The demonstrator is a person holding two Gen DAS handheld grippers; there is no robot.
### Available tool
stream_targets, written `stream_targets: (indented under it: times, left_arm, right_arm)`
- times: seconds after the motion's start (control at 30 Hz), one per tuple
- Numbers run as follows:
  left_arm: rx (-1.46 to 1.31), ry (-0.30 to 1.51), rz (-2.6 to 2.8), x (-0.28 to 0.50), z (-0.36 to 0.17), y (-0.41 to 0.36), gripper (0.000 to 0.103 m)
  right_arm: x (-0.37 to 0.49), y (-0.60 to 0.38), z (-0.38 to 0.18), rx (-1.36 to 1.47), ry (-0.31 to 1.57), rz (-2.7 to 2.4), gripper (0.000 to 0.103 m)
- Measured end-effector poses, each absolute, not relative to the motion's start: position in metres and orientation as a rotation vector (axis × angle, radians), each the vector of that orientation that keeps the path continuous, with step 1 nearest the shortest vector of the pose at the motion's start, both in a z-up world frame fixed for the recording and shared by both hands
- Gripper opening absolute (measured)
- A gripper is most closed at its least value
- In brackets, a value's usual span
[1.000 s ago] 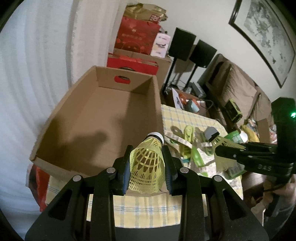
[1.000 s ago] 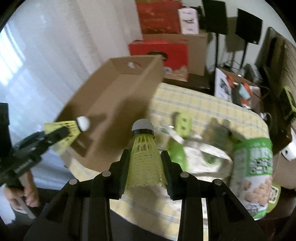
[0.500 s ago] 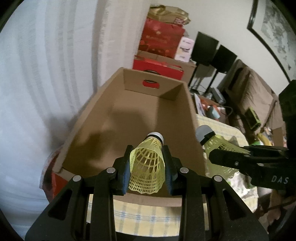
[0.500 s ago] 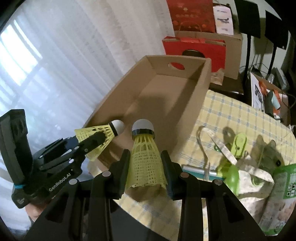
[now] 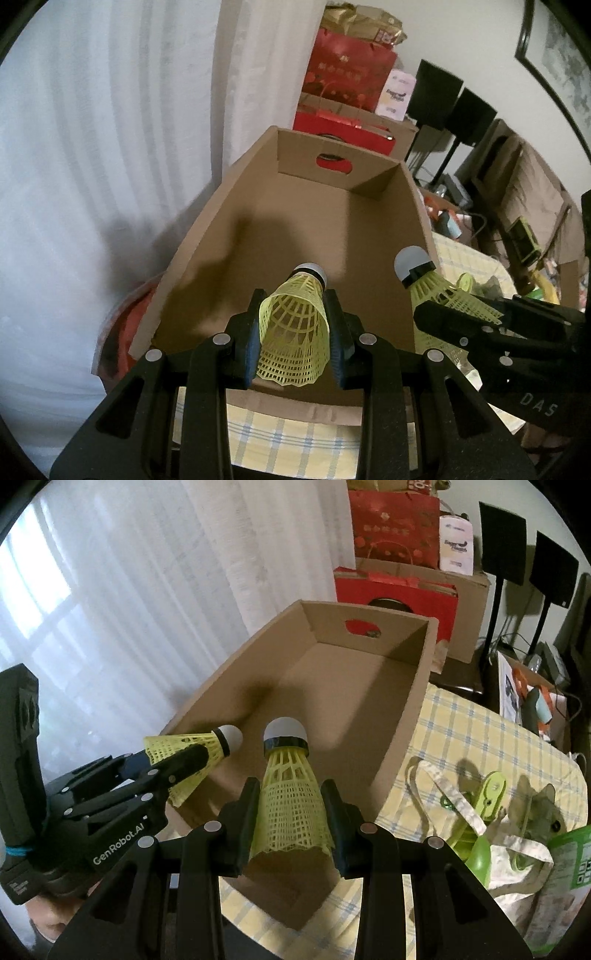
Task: Organize objects
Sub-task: 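Carry both held shuttlecocks over the open cardboard box, then lower both shuttlecocks into the box and open both tools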
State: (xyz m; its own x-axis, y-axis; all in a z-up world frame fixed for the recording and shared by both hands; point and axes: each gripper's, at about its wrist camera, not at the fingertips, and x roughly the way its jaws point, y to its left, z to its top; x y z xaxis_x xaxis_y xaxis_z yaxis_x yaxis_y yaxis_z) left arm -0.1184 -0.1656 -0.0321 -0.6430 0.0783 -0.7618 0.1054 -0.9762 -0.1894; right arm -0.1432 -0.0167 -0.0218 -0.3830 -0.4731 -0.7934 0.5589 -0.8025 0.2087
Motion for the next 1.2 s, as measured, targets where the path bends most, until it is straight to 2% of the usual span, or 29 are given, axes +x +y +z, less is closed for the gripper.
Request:
stream_targets:
  times: [0.73,0.87,0.97,1.13,1.2]
  left_arm:
    - [1.486,0.271,-2.727,-0.149,-0.067,-0.175,0.028]
    - [1.492,0.266,-2.720,-0.151,-0.071,-0.176,0.029]
    - [1.483,0.269,-2.708,-0.154,-0.073,-0.179,0.032]
    - [1.462,0.300,-2.718,-0.148,-0.069,-0.183,0.050]
    - [1.448,0.296,-2.722,-0.145,-0.066,-0.183,0.051]
  right_arm:
    - [-0.149,-0.033,-0.054,1.208,0.142,-2.272,0.035]
    - [-0.150,-0.035,-0.057,1.215,0.149,-2.277,0.038]
    - [-0.151,-0.038,-0.062,1.236,0.164,-2.262,0.042]
    - [-0.148,-0.037,-0.060,1.236,0.163,-2.249,0.044]
    - [-0.146,-0.034,-0.057,1.235,0.158,-2.246,0.044]
